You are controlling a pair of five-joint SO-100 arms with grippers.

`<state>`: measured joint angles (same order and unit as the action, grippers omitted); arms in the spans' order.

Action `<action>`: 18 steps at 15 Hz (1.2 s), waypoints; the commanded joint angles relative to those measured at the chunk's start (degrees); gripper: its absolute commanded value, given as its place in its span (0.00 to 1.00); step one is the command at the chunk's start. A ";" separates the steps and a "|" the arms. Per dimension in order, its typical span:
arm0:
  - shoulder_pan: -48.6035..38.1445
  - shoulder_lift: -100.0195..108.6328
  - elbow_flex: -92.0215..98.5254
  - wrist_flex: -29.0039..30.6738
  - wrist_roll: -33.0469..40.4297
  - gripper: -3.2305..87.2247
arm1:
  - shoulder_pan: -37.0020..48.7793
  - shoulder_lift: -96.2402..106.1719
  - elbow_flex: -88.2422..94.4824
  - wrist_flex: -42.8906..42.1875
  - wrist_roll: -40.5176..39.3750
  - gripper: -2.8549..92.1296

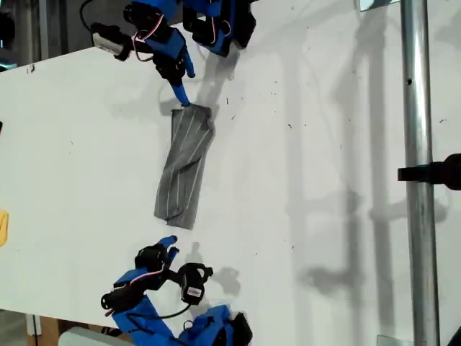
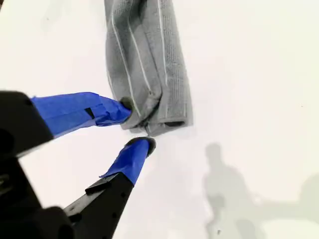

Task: Grasp corners of a towel and fold twice.

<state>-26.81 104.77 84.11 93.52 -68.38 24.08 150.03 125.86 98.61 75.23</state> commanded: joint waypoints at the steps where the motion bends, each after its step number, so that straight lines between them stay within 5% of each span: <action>1: 4.75 27.69 22.15 -4.13 -5.89 0.13 | -5.36 7.47 3.96 1.76 11.87 0.43; 7: 15.38 94.92 75.15 -14.50 -14.94 0.04 | -10.72 5.62 12.30 -6.50 19.69 0.45; 11: 19.25 94.66 88.42 -26.54 -12.22 0.01 | -6.59 0.44 17.14 -13.97 17.23 0.45; 18: 18.46 94.66 94.48 -20.04 -19.07 0.01 | 12.48 -32.87 15.12 -44.03 -2.29 0.44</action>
<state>-8.09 199.16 178.24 72.42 -86.31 33.57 124.37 145.90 61.17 76.90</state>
